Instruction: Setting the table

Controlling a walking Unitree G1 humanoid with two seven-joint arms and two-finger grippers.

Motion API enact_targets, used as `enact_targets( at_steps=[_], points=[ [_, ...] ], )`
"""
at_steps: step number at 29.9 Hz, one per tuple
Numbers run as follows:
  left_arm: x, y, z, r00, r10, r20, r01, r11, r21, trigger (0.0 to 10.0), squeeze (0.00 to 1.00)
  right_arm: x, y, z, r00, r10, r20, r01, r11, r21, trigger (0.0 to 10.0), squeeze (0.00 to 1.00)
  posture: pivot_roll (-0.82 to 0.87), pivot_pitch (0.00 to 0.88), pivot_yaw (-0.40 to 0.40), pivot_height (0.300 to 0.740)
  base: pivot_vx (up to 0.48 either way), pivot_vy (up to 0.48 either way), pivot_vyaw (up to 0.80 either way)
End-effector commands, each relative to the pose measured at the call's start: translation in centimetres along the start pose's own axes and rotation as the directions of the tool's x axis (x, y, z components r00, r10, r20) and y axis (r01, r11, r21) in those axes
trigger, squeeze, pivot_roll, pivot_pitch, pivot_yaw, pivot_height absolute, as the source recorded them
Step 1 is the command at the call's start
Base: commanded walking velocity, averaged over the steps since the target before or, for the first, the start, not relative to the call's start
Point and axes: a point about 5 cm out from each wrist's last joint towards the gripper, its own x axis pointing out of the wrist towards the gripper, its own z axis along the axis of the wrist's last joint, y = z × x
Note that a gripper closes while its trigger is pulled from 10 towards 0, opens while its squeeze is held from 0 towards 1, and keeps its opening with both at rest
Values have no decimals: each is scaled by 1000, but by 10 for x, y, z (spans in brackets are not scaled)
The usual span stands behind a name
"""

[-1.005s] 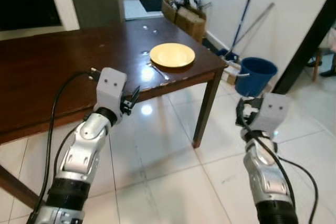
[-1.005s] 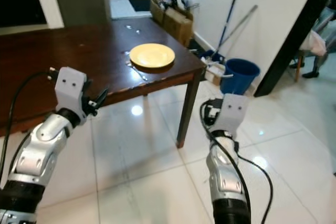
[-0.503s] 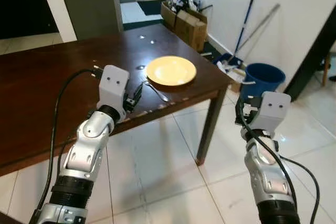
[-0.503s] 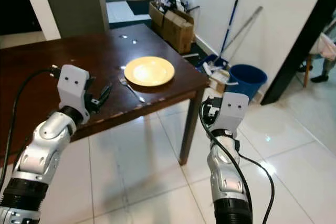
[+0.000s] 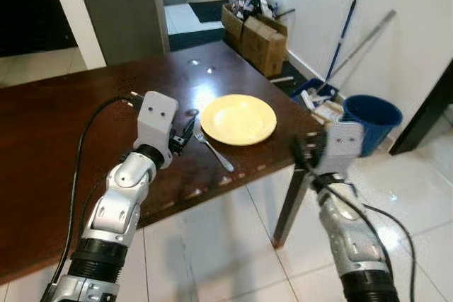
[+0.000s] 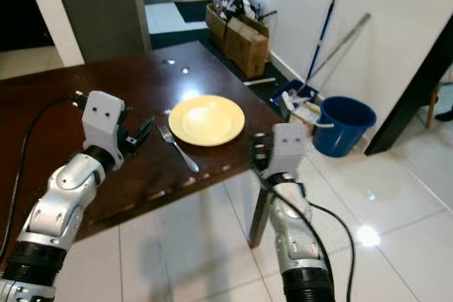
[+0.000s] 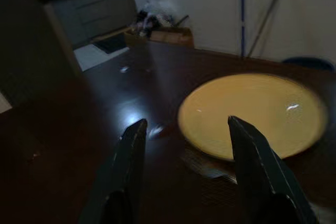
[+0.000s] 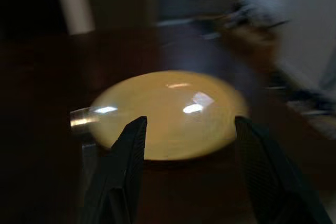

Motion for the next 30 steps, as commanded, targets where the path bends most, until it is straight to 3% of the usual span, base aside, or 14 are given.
enact_targets(
  at_steps=[1, 4, 5, 7, 12, 18, 22, 30],
  points=[
    [-4, 4, -4, 1000, 11, -24, -11, 1000, 5, 10000, 0, -3, 10, -8, 996, 75, -50, -74, 997, 15, 10000, 0, 10, 0, 91, 740, 480, 0, 0],
    [-11, 8, -8, 999, 17, -42, -16, 1000, 15, 10000, 0, -6, 24, -15, 980, 176, -94, -175, 984, 24, 10000, 0, 19, 0, 88, 740, 480, 0, 0],
    [-16, 11, -12, 998, 18, -64, -17, 1000, 21, 10000, 0, -7, 28, -19, 972, 196, -126, -200, 980, -16, 10000, 0, 21, 0, 87, 740, 454, 0, 0],
    [-18, 12, -14, 997, 17, -78, -15, 1000, 24, 10000, 0, -7, 30, -21, 970, 203, -135, -207, 978, -14, 10000, 0, 25, 0, 86, 740, 439, 0, 0],
    [-39, 26, -26, 976, -83, -201, 95, 994, 51, 10000, 0, -7, 37, -26, 954, 249, -168, -257, 966, -26, 10000, 0, 35, 0, 87, 740, 0, 0, 0],
    [-47, 35, -30, 966, -106, -238, 124, 990, 62, 10000, 0, -9, 46, -27, 930, 323, -176, -330, 944, -10, 10000, 0, 39, 0, 88, 740, 0, 0, 0],
    [-58, 51, -31, 950, -108, -293, 145, 984, 107, 10000, 0, -17, 68, -25, 861, 473, -187, -477, 878, 22, 10000, 0, 50, 2, 86, 740, 0, 0, 0],
    [-61, 54, -28, 943, -126, -309, 170, 978, 121, 10000, 0, -28, 81, -24, 827, 526, -198, -520, 850, 86, 10000, 0, 51, 13, 87, 740, 0, 0, 0]
  ],
)
